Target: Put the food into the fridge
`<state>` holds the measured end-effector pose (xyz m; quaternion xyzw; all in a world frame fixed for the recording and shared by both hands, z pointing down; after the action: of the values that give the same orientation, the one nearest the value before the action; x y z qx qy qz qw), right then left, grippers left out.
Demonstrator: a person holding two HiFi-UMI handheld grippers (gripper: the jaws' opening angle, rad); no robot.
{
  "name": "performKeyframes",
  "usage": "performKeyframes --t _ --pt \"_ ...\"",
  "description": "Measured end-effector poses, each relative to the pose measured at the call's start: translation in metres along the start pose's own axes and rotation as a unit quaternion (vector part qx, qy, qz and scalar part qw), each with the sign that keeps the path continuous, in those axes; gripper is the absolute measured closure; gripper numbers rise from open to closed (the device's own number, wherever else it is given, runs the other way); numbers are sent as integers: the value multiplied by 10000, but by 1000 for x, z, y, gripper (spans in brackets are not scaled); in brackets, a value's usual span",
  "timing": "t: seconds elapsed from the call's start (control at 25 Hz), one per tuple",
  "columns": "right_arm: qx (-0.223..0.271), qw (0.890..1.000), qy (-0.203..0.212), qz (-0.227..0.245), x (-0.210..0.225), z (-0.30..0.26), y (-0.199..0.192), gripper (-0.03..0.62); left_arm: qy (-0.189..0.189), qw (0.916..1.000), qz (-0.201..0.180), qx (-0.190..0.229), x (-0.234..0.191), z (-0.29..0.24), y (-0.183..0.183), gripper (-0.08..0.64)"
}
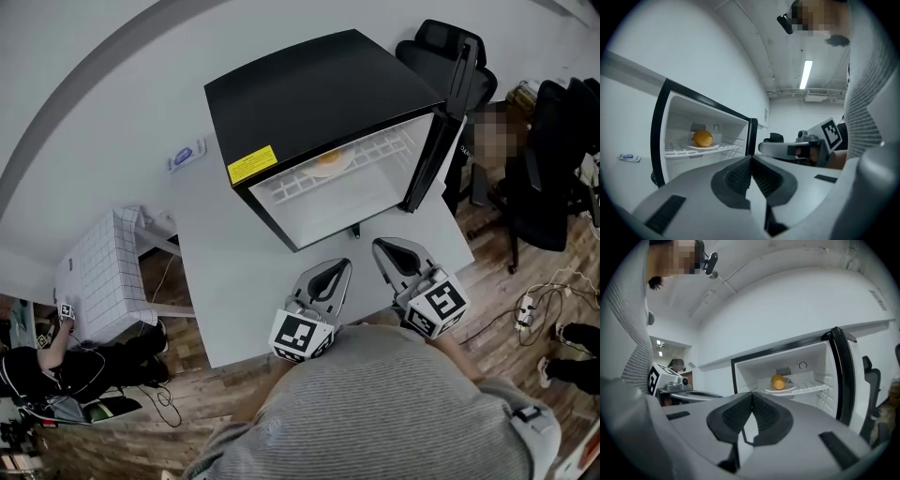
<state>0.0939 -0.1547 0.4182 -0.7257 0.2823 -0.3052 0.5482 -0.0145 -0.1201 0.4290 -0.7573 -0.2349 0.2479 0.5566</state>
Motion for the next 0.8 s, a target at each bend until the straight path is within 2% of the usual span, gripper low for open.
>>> performKeyframes --t 0.16,0.32,0.56,0.8 --pt "35 9998 188 114 -12 3 0 580 27 9999 -93 54 0 1 1 549" --pt "-21 9991 416 -26 -20 4 -5 580 160 9998 -1 109 -5 3 4 549" --pt "-14 9991 419 -12 -12 8 2 580 228 9994 146 212 -13 3 14 549" --pt "-65 9992 398 -56 -12 9 1 580 85 9997 34 214 -7 -1 18 549"
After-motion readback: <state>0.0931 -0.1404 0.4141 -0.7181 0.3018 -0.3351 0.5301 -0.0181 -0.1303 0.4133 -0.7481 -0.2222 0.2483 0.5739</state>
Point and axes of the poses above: the fingertips, and each gripper's own axes: z backward along the fingers, x to its right, y out of its top, the point moved 4 cm from there along z, backward along the fingers, and after that the axes turned 11 degrees about -x, right-handed, at the moved point
